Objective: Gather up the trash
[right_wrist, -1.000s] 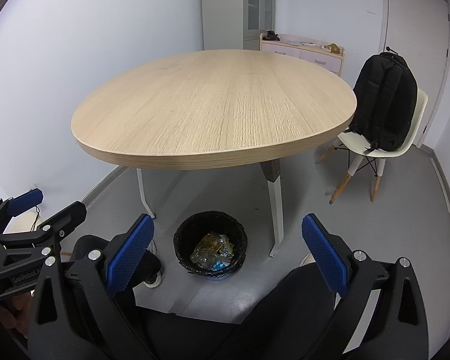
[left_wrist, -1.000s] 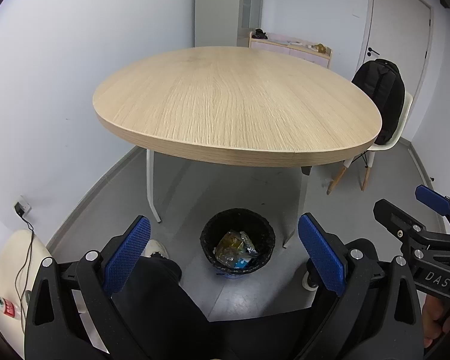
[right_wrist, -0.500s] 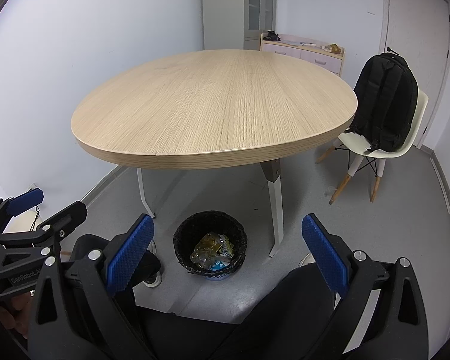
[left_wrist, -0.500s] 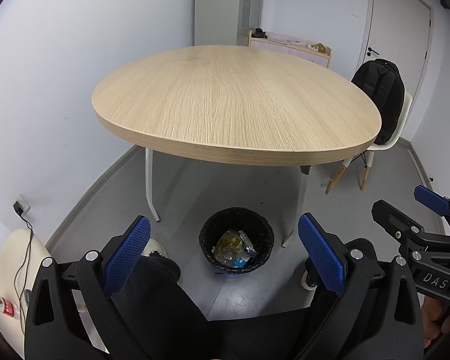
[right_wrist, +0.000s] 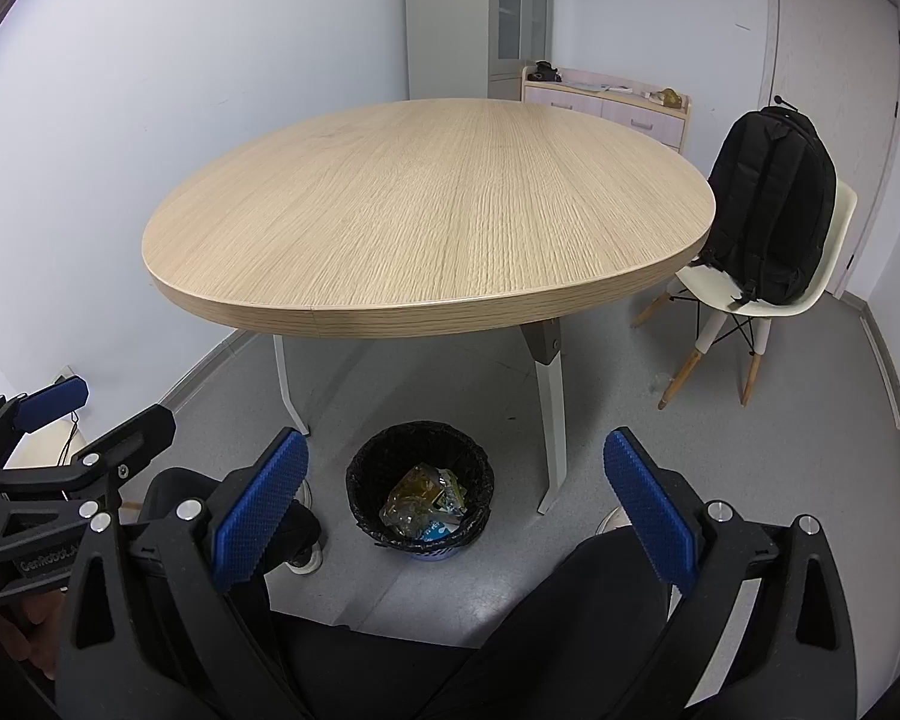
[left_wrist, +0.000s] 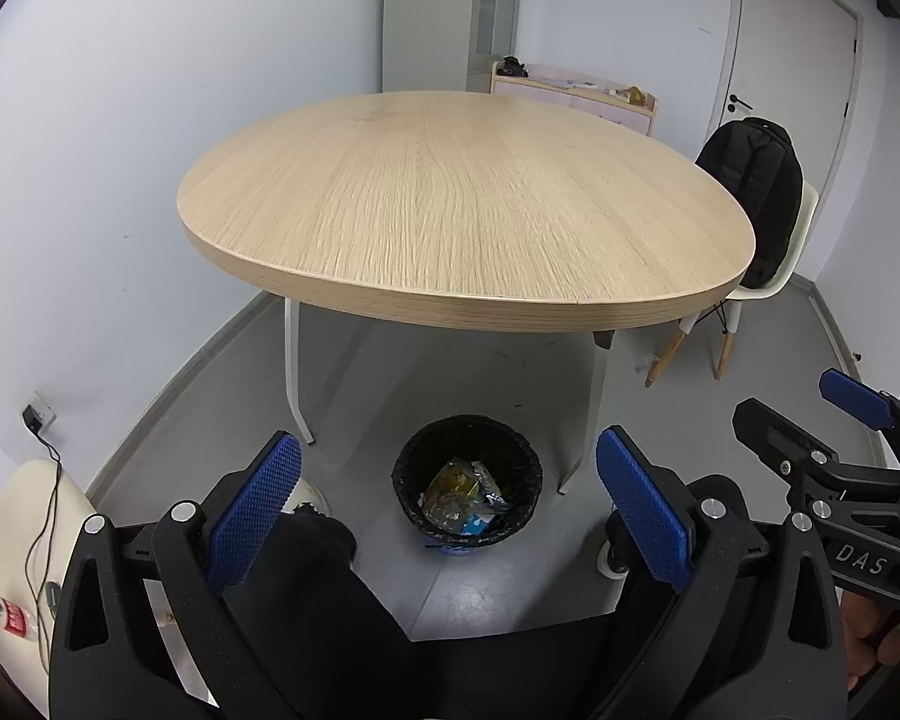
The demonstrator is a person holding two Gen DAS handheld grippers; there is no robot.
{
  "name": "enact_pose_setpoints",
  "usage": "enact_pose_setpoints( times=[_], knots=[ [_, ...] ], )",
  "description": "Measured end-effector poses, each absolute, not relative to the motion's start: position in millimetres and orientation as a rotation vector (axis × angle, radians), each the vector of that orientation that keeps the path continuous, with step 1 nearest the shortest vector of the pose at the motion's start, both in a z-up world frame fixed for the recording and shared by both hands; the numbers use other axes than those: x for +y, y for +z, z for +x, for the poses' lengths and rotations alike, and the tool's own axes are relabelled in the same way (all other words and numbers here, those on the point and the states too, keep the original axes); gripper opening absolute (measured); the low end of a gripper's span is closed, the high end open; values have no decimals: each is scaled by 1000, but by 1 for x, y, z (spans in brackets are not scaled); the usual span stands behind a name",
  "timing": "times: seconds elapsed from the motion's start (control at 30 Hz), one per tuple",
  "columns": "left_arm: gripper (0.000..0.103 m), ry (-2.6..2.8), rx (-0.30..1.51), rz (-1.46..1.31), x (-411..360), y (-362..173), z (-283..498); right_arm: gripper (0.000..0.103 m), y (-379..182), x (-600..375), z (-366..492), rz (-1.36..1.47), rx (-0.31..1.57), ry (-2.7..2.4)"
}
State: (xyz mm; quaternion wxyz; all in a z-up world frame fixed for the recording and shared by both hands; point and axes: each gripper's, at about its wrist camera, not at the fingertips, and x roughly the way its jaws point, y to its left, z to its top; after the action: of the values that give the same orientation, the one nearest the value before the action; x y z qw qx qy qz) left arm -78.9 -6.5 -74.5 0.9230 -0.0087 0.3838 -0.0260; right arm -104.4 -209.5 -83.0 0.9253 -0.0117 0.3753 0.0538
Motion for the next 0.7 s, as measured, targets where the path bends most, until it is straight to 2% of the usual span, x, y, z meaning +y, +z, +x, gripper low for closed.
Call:
enact_pose_setpoints(
  times=[0.7],
  knots=[
    [97, -38, 785, -1, -6, -74, -79, 95, -84, -213, -105, -25, 769, 111]
  ],
)
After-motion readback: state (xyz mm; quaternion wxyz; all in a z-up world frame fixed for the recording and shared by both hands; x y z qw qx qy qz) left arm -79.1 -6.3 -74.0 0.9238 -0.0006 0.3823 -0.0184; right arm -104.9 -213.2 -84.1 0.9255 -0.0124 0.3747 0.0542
